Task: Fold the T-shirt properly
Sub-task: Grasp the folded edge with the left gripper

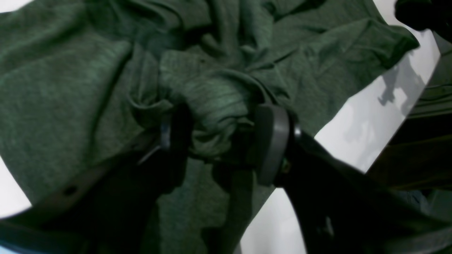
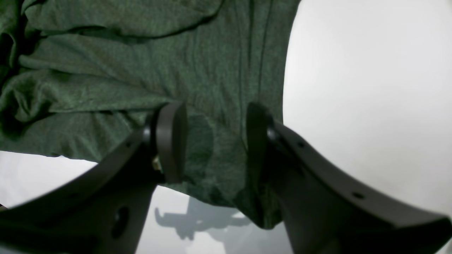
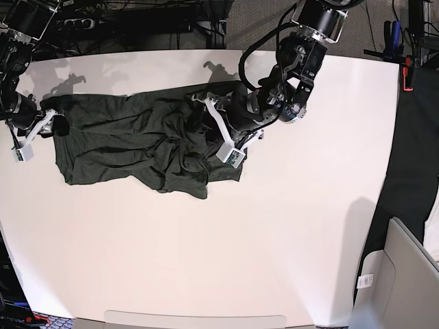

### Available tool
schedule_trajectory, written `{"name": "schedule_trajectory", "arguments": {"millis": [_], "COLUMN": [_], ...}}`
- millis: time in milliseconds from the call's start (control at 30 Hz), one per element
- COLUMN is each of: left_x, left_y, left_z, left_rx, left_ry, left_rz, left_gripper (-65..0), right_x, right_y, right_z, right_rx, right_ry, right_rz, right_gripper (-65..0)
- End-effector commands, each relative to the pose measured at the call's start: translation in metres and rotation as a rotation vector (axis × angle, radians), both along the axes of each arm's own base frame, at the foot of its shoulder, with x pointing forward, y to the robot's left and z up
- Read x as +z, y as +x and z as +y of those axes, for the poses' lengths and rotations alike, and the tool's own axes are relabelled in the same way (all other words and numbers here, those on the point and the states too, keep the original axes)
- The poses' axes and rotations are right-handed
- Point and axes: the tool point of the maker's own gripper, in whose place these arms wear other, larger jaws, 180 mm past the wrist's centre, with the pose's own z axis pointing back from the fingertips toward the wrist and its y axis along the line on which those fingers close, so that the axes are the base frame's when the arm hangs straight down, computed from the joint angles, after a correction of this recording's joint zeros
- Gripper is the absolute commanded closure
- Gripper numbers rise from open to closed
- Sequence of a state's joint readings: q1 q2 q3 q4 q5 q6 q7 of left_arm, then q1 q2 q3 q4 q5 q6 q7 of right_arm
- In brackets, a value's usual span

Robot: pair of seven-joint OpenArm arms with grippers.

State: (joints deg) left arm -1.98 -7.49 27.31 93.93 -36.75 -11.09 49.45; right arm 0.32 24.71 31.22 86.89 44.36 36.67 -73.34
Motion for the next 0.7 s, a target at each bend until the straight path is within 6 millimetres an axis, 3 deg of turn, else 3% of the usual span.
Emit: {"name": "schedule_trajectory", "arguments": {"millis": [0, 333, 467, 667], "left_x": [0.014, 0.017, 0.028, 0.041], "left_y": [0.01, 0.009, -0.001, -0.023], "left_z": [-0.002, -0.005, -0.013, -0.044], "left_rx": [0.006, -0.001, -0.009, -0.105], "left_ry": [-0.029, -0.037, -0.07, -0.1], "left_rz": [-0.042, -0.051, -0.067, -0.089], "left_gripper": [-24.8, -9.9, -9.8, -9.8], "right_x": [0.017, 0.017, 0.017, 0.016], "right_y": [0.01, 0.009, 0.009, 0.009], "right_z": [-0.005, -0.005, -0.005, -0.005], "right_rx": [0.008, 0.009, 0.009, 0.009], "right_ry": [-0.018, -0.019, -0.019, -0.019], "right_rz": [-0.054, -0.054, -0.054, -0.052], "right_gripper": [-24.8, -24.8, -24.8, -24.8]}}
